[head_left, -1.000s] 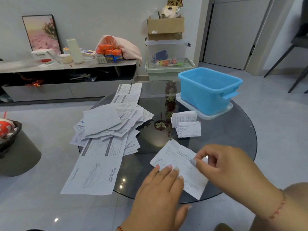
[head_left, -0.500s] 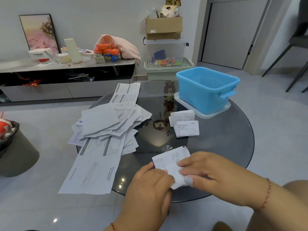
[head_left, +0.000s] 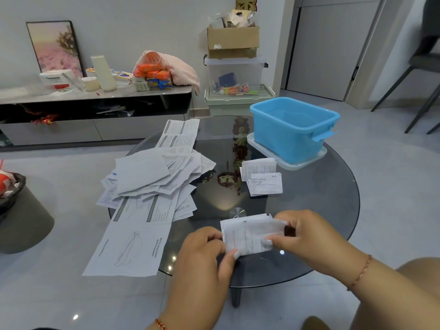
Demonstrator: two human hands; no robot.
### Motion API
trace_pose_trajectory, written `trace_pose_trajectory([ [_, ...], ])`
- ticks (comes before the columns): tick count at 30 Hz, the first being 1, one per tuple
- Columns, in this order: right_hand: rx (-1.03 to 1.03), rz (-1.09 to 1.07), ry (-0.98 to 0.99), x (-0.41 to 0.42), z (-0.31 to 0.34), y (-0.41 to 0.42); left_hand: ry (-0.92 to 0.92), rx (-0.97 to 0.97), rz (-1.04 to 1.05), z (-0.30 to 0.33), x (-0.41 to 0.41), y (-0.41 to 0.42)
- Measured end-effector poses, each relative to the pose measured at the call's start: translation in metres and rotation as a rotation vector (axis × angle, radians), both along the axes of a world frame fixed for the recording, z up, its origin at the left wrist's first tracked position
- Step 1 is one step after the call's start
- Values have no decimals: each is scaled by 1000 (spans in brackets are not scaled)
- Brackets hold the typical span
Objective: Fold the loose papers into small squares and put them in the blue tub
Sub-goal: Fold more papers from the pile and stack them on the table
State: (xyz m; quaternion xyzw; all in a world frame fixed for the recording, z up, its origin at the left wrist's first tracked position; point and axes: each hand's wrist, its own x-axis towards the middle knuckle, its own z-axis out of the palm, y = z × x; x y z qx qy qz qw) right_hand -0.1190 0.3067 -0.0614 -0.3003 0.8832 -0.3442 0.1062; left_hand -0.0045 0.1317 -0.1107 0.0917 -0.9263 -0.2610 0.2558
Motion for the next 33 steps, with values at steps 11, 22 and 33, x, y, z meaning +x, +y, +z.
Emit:
trace_pose_trajectory([
  [11, 195, -178, 69, 7, 5, -14, -21, 4, 146, 2, -4, 10],
  [22, 217, -182, 69, 5, 5, -13, 41, 15, 22, 9, -6, 1],
  [33, 201, -24, 144, 18, -5, -30, 50, -343, -299, 12, -1, -5],
])
